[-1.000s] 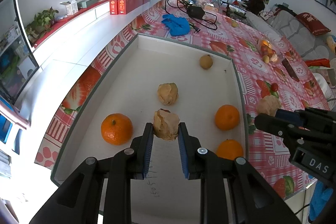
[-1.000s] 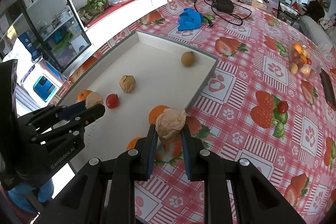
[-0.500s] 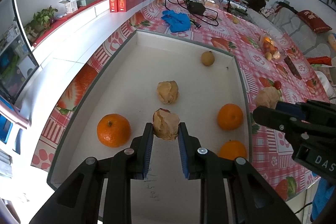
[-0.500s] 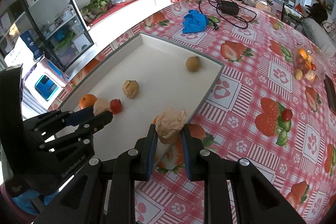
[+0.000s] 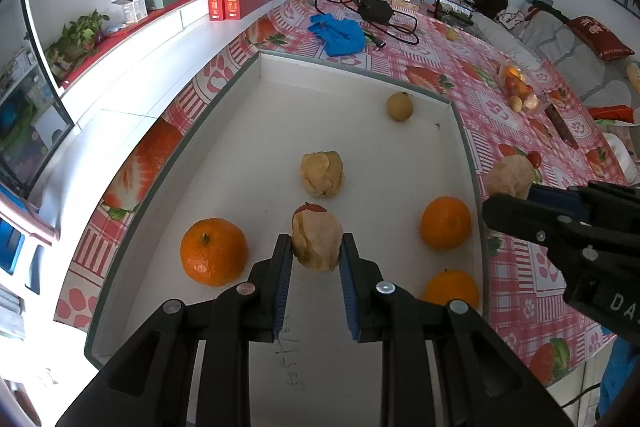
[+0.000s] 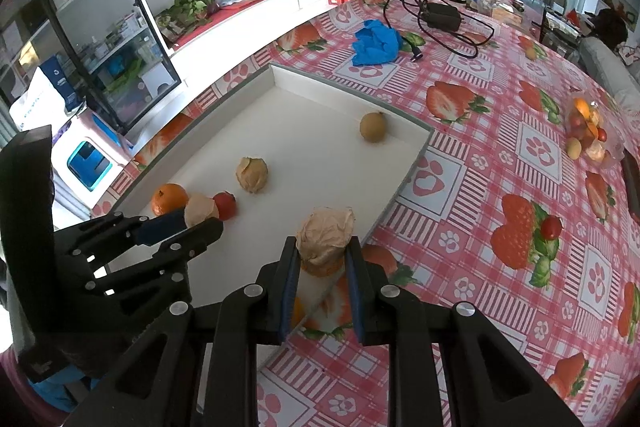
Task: Organize fruits
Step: 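Lower both tan fruits into the tray and open both tools, then lift both open tools out of the tray and move back over the table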
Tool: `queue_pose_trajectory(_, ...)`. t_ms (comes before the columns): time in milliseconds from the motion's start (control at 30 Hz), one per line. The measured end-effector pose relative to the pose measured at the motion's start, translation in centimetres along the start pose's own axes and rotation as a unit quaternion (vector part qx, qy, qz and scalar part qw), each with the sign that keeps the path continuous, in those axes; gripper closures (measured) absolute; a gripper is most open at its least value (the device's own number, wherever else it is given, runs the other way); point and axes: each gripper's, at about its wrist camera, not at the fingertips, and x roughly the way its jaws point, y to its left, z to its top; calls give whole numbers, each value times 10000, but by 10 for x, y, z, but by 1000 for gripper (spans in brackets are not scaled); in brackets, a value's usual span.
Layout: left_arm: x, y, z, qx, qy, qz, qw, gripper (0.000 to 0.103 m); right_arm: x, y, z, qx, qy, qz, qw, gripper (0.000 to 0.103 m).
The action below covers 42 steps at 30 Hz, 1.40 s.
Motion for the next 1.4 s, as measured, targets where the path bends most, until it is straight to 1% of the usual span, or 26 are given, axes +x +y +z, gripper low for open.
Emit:
queue_pose_trajectory(300, 4, 2, 2, -1, 36, 23, 10000, 77, 4, 8, 9, -70, -17, 61, 10000, 79)
queue_pose_trajectory(633, 17, 9, 7, -47, 172, 87, 9998, 77, 13, 14, 15, -71, 46, 123, 9999, 79)
queue_pose_trajectory(800, 18, 8, 9, -39, 167, 106, 9998, 77, 21, 17, 19, -53, 98, 153, 9998, 79)
queue_pose_trajectory(833, 17, 8, 8, -59, 159, 109, 9998, 76, 22, 17, 19, -46, 103, 150, 9998, 79)
queue_pose_trajectory(900, 16, 9, 8, -95, 174, 47, 9998, 64, 25, 18, 20, -47, 115, 166, 9998, 79)
queue_pose_trajectory(933, 15, 9, 7, -107, 162, 41, 9998, 49, 26, 17, 20, -26, 138, 204, 9997, 79)
queue_pose_trajectory(967, 11, 8, 6, -114, 104, 78, 9999, 30, 27, 16, 20, 11, 170, 257, 9995, 75)
queue_pose_trajectory(1000, 6, 8, 5, -118, -25, 175, 9998, 23, 28, 15, 20, 45, 191, 284, 9994, 61)
queue_pose_trajectory(1033, 2, 7, 4, -114, -157, 226, 9996, 21, 27, 13, 19, 109, 196, 307, 9993, 49)
queue_pose_trajectory(1067, -2, 7, 3, -86, -265, 280, 9992, 21, 25, 11, 18, 168, 163, 320, 9992, 27)
queue_pose_trajectory(1100, -5, 7, 2, -62, -289, 318, 9991, 21, 23, 10, 17, 215, 109, 316, 9992, 21)
queue_pose_trajectory(1200, -8, 9, 1, -132, -260, 331, 9990, 21, 12, 5, 15, 307, 22, 310, 9990, 21)
queue_pose_trajectory(1267, -12, 8, -1, -167, -327, 354, 9987, 20, 3, -2, 11, 399, -61, 196, 9990, 21)
queue_pose_trajectory(1333, -16, 7, -4, -158, -383, 351, 9985, 20, -4, -13, 5, 529, -156, 103, 9984, 1)
queue_pose_trajectory(1400, -18, 3, -8, -110, -290, 299, 9991, 20, -11, -28, -3, 681, -226, 18, 9974, 0)
